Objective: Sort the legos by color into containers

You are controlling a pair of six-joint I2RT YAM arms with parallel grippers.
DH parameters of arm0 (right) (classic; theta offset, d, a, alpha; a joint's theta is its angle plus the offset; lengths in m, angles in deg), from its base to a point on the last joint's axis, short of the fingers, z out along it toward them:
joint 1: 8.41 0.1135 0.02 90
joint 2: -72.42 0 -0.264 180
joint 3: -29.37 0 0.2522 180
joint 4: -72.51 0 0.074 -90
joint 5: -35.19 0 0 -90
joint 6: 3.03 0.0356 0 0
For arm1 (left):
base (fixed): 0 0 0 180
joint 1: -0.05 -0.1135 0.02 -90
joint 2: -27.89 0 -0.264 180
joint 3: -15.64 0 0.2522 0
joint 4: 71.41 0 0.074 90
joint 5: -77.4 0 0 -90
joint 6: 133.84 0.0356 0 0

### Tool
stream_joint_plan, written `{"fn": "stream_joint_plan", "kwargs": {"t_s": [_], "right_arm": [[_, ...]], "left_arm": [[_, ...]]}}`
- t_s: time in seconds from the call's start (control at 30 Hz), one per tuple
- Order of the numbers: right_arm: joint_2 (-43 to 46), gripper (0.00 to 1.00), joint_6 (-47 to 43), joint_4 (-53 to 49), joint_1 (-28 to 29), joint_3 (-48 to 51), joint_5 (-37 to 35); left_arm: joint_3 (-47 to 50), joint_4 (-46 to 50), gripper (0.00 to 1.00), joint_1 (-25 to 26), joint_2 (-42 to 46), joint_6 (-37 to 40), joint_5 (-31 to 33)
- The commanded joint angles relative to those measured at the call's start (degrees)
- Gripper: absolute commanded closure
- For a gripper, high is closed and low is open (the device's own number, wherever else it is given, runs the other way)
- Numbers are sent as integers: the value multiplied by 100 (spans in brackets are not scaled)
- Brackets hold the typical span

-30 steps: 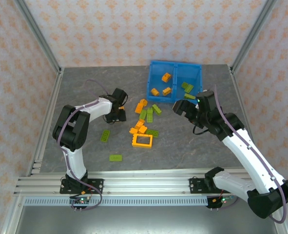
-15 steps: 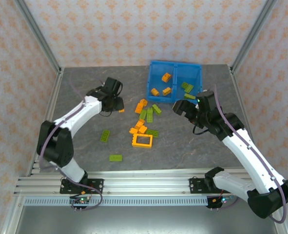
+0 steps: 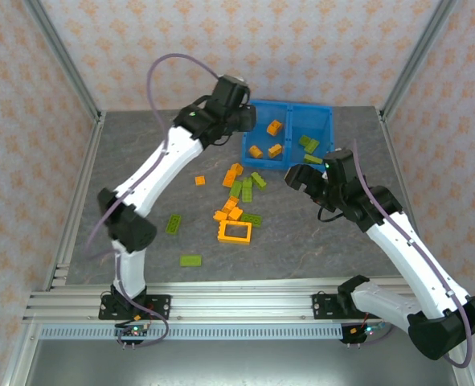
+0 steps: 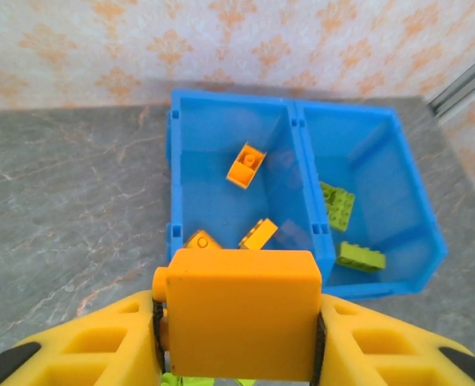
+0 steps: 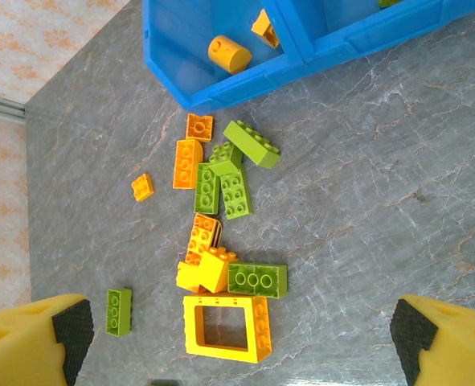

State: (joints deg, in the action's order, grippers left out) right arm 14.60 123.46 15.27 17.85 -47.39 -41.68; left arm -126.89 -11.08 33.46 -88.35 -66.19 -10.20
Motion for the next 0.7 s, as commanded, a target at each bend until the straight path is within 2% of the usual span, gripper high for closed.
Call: {"fn": "stream_joint_plan", "kwargs": {"t_s": [0.0, 0.1, 0.43, 0.53, 0.67], "right_arm": [[181, 3, 44, -111, 32, -89, -122], [218, 4, 73, -151, 31, -77, -113], [445, 4, 195, -195, 41, 73, -105], [489, 4, 223, -217, 37, 95, -99], [602, 3, 288, -212, 52, 151, -130]], "left_arm": [[-1185, 1057, 57, 91, -1063, 256, 242], [-2142, 1304, 57, 167, -1849, 266, 111], [-2172, 152, 56, 236, -2791, 207, -139], [-2332, -5, 49, 232, -2965, 216, -161], [-2591, -74, 34, 236, -3030, 177, -144]]}}
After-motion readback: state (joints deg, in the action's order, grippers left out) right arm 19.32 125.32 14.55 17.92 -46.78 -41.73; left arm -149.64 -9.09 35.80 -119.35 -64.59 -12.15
